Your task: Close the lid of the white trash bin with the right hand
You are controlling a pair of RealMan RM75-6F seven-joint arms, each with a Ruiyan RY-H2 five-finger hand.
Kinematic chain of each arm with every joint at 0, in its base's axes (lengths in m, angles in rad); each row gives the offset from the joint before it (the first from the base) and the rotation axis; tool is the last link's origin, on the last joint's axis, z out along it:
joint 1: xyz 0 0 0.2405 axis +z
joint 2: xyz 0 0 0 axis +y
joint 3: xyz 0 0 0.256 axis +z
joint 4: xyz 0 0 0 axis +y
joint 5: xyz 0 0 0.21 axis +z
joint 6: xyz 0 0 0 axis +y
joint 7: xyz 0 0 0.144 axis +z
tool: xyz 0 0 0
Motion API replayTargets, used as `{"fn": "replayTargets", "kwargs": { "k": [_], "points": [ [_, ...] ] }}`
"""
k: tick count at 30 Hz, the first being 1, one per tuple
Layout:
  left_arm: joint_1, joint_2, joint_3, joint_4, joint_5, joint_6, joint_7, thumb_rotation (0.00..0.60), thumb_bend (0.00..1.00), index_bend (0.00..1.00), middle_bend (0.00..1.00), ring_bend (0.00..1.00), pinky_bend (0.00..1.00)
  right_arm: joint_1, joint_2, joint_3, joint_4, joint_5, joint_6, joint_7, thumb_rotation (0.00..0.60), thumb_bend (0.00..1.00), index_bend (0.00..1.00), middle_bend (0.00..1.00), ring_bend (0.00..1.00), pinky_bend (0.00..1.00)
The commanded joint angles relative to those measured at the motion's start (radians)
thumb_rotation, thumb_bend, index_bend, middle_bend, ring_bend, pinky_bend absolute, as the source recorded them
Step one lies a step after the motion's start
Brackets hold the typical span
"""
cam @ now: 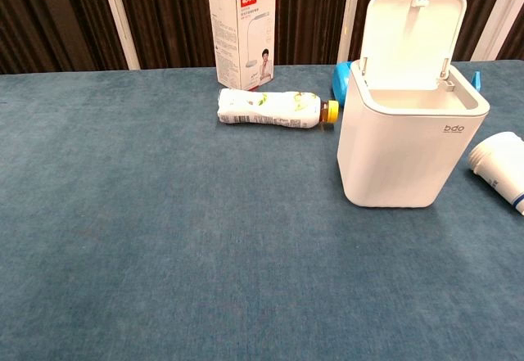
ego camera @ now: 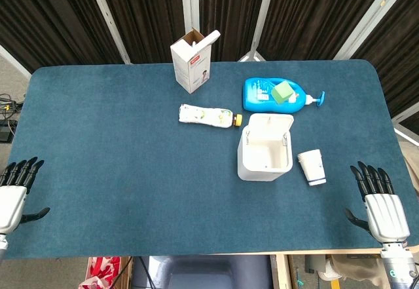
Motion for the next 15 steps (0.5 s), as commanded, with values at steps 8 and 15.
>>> {"fn": "replayTargets", "kwargs": {
  "k": [8,15],
  "points": [
    [0.001,0.001,0.001,-0.003,0.006,0.005,-0.001,0.600,0.00,0.00,0.00,0.00,0.00,-0.005,0.004,0.001,-0.009,-0.004,0.002,0.007,0.600,0.23,0.00,0.00,0.00,0.00],
    [0.002,0.002,-0.002,-0.002,0.004,0.009,-0.008,0.600,0.00,0.00,0.00,0.00,0.00,0.003,0.006,0.015,-0.023,-0.019,0.012,-0.008,0.600,0.23,0.00,0.00,0.00,0.00]
  ]
}}
